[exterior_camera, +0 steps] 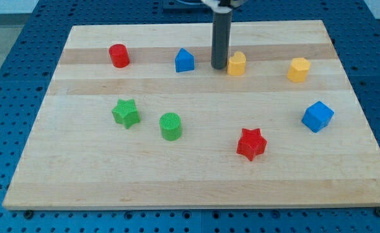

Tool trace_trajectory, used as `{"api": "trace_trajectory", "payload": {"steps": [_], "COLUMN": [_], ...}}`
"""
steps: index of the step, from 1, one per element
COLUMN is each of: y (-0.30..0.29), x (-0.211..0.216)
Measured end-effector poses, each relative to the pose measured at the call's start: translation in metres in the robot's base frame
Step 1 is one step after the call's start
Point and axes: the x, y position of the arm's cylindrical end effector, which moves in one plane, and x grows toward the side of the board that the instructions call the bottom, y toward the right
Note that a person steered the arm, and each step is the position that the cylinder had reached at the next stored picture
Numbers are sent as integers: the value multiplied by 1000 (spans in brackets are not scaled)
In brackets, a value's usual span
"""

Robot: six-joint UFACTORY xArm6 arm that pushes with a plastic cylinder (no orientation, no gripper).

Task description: Push the yellow heart towards the blue triangle

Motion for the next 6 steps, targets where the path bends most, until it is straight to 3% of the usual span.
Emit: {"api": "trace_trajectory", "payload": {"steps": [2, 3, 4, 6], "y": [28, 75, 89, 33], "x": [-77, -79, -48, 33]}}
